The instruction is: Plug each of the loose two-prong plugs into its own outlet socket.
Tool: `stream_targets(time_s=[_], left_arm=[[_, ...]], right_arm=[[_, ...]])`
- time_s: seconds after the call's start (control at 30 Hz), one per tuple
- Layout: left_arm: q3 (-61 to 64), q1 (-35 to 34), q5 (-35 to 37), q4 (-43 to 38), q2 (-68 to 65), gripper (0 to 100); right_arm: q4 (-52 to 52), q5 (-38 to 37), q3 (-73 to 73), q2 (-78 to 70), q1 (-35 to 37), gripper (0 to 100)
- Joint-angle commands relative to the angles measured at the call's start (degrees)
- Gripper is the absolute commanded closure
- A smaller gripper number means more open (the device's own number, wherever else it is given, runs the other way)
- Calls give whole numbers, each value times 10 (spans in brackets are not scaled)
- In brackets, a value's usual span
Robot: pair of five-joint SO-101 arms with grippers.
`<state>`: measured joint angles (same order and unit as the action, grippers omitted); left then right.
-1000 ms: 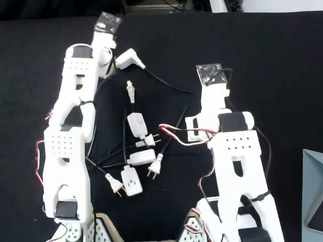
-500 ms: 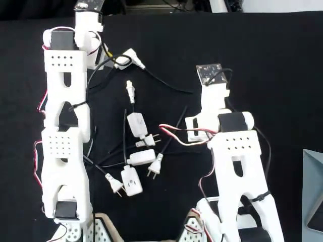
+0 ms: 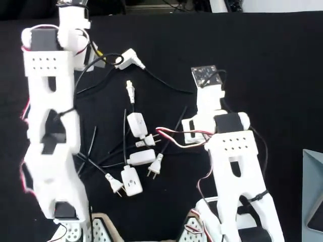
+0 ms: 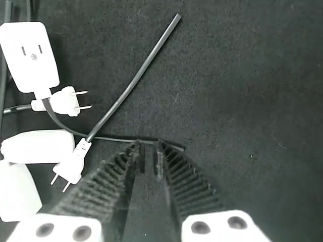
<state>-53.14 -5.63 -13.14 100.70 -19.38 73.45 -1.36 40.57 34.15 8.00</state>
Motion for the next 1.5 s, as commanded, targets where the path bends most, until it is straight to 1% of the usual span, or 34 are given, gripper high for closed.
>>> stream_targets(time_s=[0.0, 0.17, 0.2, 0.3, 0.37, 0.47, 0.57, 0.7, 0.8, 0.93, 1.1, 1.37, 1.47], left_arm=[[122, 12, 3, 3, 153, 723], [311, 7, 2, 0, 316, 723], [348, 4, 1, 0, 347, 723], [444, -25, 1, -15, 440, 723], [516, -58, 1, -48, 499, 723], [641, -115, 1, -112, 573, 722], [771, -154, 0, -170, 625, 722], [926, -182, -18, -257, 663, 722], [1014, -189, -18, -312, 680, 722], [1092, -189, -15, -360, 692, 722], [1153, -189, 27, -399, 716, 722], [1258, -189, 31, -443, 808, 722], [1284, -189, 31, -441, 856, 722]], right_arm=[[-8, -1, -4, 9, 10, 953], [-7, -1, -8, 11, 17, 949], [-7, -1, -8, 12, 27, 936], [1, 0, -7, 9, 69, 852], [11, 0, -8, 8, 101, 815], [13, 0, -18, 7, 148, 811], [11, 0, -29, 7, 191, 811], [9, 0, -60, -15, 244, 811], [9, 22, -102, -68, 275, 809], [-6, 34, -158, -165, 302, 808], [-71, 34, -191, -276, 297, 809], [-184, 34, -192, -379, 294, 810], [-228, 34, -193, -405, 289, 810]])
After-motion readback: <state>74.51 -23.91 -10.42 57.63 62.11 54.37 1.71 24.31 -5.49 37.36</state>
